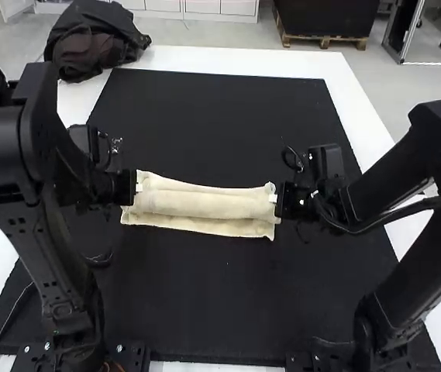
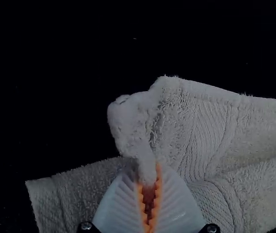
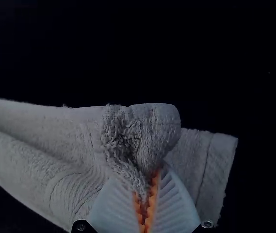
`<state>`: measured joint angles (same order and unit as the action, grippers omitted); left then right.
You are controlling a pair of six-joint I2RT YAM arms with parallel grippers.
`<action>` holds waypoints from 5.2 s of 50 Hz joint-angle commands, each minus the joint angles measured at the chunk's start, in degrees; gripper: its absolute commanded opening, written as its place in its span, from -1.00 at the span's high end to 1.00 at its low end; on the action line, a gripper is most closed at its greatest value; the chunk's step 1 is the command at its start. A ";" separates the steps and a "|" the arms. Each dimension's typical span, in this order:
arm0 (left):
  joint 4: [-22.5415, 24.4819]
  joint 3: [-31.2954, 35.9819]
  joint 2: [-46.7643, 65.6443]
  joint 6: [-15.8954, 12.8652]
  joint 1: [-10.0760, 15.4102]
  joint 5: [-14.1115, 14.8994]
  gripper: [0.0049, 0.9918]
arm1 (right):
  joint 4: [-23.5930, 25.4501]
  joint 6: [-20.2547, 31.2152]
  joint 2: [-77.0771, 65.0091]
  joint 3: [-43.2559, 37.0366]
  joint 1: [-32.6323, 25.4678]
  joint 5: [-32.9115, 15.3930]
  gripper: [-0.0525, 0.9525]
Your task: Fold the towel.
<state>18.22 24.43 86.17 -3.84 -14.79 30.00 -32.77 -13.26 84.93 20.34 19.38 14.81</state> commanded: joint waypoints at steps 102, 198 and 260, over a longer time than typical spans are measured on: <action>16.06 -1.13 6.64 3.13 -0.59 -8.64 -0.61 | -15.13 4.38 13.78 -0.65 -4.70 -7.34 -0.90; 5.25 -3.68 -29.39 15.09 11.09 -18.92 -0.93 | 5.26 -14.61 9.56 5.24 -8.74 20.96 -0.91; 1.03 -4.47 -38.89 15.09 10.92 -20.15 -0.93 | 2.63 -18.21 15.27 7.17 -3.56 21.84 0.62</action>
<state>18.81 19.94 48.77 10.83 -3.75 10.87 -30.09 -30.94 100.01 27.42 16.12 35.14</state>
